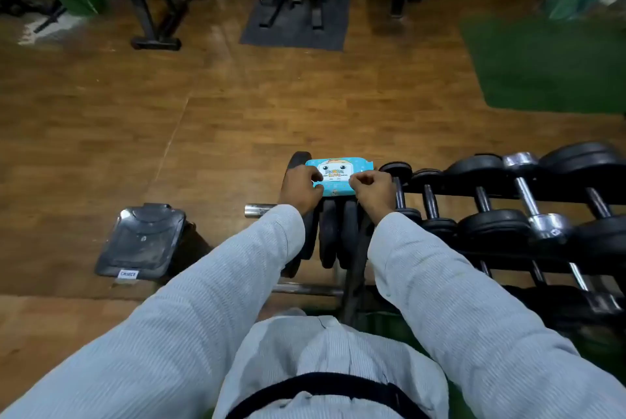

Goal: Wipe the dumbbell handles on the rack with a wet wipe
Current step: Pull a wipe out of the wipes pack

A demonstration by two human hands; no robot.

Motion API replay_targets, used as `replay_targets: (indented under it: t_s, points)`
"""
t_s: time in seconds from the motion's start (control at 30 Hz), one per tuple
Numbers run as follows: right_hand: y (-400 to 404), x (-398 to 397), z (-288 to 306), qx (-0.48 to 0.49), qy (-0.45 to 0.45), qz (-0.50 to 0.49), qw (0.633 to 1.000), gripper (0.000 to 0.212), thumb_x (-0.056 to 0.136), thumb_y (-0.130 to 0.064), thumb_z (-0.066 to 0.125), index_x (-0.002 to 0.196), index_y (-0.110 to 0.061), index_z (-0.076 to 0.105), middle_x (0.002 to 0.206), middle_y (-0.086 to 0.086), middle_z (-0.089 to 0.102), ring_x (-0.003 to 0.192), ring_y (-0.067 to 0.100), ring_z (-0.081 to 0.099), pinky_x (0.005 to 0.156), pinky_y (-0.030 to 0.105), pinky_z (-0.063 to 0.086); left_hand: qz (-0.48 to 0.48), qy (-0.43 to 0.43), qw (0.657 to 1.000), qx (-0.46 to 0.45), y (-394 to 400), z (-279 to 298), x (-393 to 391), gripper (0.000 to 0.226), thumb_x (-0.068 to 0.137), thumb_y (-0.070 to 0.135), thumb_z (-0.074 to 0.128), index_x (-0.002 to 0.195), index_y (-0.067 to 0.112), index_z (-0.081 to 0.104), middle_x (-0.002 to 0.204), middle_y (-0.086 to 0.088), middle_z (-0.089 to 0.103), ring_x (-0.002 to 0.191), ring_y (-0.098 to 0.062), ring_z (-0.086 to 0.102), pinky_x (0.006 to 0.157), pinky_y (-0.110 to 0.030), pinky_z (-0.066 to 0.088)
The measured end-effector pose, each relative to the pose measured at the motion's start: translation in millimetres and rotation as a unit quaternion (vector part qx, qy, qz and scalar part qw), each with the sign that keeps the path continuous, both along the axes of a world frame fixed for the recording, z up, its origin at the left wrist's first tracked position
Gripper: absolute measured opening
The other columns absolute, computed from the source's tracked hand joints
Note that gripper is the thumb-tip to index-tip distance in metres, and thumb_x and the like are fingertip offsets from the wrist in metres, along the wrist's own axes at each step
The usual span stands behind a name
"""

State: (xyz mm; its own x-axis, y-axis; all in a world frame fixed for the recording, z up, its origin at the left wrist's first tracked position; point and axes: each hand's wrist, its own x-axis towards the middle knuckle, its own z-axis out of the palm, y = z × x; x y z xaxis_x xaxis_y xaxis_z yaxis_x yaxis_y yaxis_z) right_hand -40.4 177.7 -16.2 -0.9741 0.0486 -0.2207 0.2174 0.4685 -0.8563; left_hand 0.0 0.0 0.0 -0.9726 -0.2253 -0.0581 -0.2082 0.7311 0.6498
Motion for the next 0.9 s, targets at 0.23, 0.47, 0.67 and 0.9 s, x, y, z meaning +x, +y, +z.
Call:
replay_targets:
  t_s: [0.23, 0.47, 0.67, 0.9]
  points:
    - [1.9, -14.7, 0.6, 0.109, -0.016, -0.008, 0.994, 0.009, 0.083, -0.033, 0.080, 0.086, -0.024, 0.080, 0.089, -0.010, 0.078, 0.089, 0.011, 0.072, 0.084, 0.033, 0.057, -0.107, -0.035, 0.993, -0.039, 5.2, -9.0, -48.7, 0.031, 0.087, 0.011, 0.072, 0.118, 0.010, 0.073, 0.128, -0.009, 0.067, 0.123, -0.027, 0.058, 0.103, -0.035, 0.045]
    - [-4.0, -17.6, 3.2, 0.187, -0.030, -0.005, 0.982, 0.014, 0.080, -0.035, 0.081, 0.088, -0.023, 0.082, 0.088, -0.008, 0.078, 0.084, 0.011, 0.070, 0.067, 0.022, 0.042, -0.198, -0.049, 0.976, -0.071, -4.1, -31.1, -72.8, 0.044, 0.081, 0.012, 0.080, 0.124, 0.009, 0.068, 0.132, -0.012, 0.062, 0.125, -0.030, 0.054, 0.105, -0.034, 0.041]
    - [-7.9, -18.0, -3.8, 0.207, -0.018, 0.002, 0.978, 0.010, 0.079, -0.034, 0.079, 0.080, -0.024, 0.081, 0.084, -0.008, 0.077, 0.083, 0.013, 0.071, 0.065, 0.023, 0.043, -0.230, -0.001, 0.971, -0.071, -14.8, -37.4, -76.0, 0.035, 0.080, 0.017, 0.078, 0.114, 0.010, 0.072, 0.120, -0.010, 0.069, 0.115, -0.031, 0.057, 0.093, -0.034, 0.043]
    - [-13.5, -17.8, -6.7, 0.252, 0.007, 0.010, 0.968, 0.014, 0.078, -0.037, 0.073, 0.081, -0.025, 0.079, 0.089, -0.007, 0.075, 0.086, 0.019, 0.070, 0.069, 0.031, 0.054, -0.142, 0.083, 0.986, 0.000, -10.6, -50.1, -64.0, 0.024, 0.097, 0.013, 0.057, 0.117, 0.011, 0.072, 0.116, -0.009, 0.074, 0.107, -0.029, 0.063, 0.092, -0.034, 0.047]
